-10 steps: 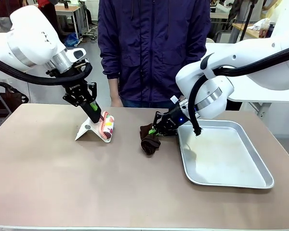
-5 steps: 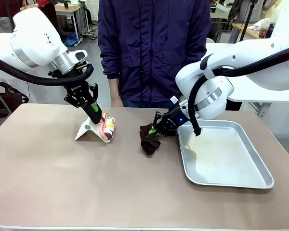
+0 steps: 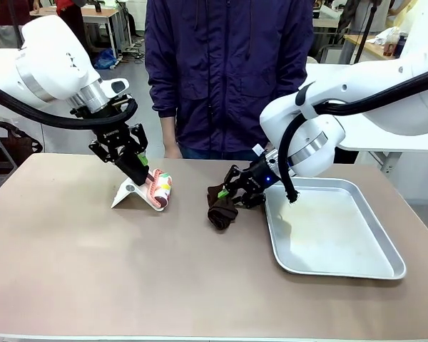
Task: Clean the surface of the table.
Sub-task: Return the Lint Roller and towel to their original positions.
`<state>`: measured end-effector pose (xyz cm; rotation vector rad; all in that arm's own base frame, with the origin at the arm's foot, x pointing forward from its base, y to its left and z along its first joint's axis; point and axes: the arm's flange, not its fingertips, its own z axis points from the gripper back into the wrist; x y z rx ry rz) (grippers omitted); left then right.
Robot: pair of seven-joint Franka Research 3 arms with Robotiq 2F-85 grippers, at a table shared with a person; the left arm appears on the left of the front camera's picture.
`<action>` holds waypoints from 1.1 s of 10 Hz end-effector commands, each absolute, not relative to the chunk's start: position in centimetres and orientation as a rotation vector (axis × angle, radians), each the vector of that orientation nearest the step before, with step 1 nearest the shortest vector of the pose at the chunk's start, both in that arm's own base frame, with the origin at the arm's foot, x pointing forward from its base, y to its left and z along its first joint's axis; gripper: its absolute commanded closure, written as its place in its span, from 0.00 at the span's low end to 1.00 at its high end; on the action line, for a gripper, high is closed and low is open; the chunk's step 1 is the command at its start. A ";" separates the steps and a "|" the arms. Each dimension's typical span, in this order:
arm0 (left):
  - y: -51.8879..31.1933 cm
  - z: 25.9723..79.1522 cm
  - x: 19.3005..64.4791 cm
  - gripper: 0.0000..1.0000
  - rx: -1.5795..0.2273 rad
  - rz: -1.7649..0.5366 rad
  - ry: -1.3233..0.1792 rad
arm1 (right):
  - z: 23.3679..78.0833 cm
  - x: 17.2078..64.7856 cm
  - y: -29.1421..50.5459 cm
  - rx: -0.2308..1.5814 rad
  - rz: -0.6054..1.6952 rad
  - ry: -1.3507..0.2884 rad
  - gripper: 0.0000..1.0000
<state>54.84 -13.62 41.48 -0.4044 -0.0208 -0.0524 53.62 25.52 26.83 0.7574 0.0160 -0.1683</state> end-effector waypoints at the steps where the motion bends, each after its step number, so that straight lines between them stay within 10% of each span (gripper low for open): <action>1: -13.5 42.2 55.3 0.00 -0.397 -0.042 -0.012 | 26.2 53.9 25.6 0.731 -0.173 -0.002 0.00; 11: -7.1 46.4 49.5 0.00 -0.617 -0.061 -0.084 | 29.8 51.2 23.5 0.774 -0.041 -0.019 0.00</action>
